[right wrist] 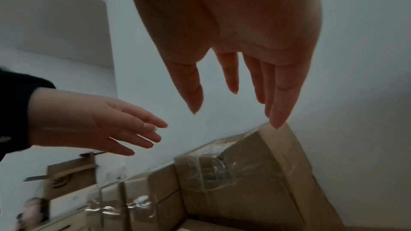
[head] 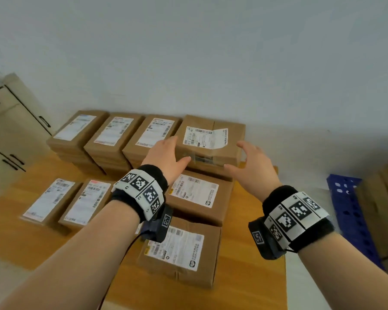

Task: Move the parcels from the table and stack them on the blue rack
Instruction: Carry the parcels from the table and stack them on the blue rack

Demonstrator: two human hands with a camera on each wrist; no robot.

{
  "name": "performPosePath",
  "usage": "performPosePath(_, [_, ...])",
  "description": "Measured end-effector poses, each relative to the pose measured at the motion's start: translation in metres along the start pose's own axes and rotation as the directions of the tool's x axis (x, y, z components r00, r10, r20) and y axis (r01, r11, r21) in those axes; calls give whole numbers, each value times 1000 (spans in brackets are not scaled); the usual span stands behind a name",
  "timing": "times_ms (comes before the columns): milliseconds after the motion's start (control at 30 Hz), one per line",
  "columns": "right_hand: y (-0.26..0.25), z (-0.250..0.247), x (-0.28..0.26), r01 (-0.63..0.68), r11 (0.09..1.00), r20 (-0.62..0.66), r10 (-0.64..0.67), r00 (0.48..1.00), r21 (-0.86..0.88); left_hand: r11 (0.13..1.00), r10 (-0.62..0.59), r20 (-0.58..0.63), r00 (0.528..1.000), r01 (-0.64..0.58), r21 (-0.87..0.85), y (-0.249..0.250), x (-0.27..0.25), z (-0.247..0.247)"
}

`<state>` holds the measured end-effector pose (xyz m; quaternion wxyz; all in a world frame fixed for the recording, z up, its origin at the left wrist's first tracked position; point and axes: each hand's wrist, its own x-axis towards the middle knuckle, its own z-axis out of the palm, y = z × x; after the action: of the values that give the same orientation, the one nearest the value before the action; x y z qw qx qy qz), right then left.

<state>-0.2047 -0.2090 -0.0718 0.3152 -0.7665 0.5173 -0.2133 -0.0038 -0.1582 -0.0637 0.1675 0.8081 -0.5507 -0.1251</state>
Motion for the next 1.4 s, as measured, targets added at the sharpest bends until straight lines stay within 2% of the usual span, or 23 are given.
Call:
performPosePath(200, [-7,35,43,-182,983,-30,181,983,-5,984,122,74,990,-130,119,-35,72,14])
performPosePath(300, [-5,50,60,-242,970,-29,242,970,-12,964,158,129,979,-182,194,-44,93,21])
performPosePath(367, [-4,57,65,-276,961,-38,276,960,-2,961,185,159,970,-212,177,-46,99,25])
performPosePath(667, [-4,55,51,-321,947,-201,320,926,31,940,334,41,942,-336,52,-41,93,25])
performPosePath(933, [-3,12,-14,-265,963,-321,269,908,55,913,396,-50,917,-399,-82,9,34,10])
performPosePath(1167, [22,-48,-123,-245,967,-398,252,882,71,872,469,-72,880,-475,-117,82,-57,21])
performPosePath(1300, [45,-78,-193,-275,959,-437,279,855,75,856,500,-69,863,-505,-111,126,-116,36])
performPosePath(1400, [62,-98,-242,-309,947,-460,314,830,88,824,554,-52,831,-556,-107,156,-155,48])
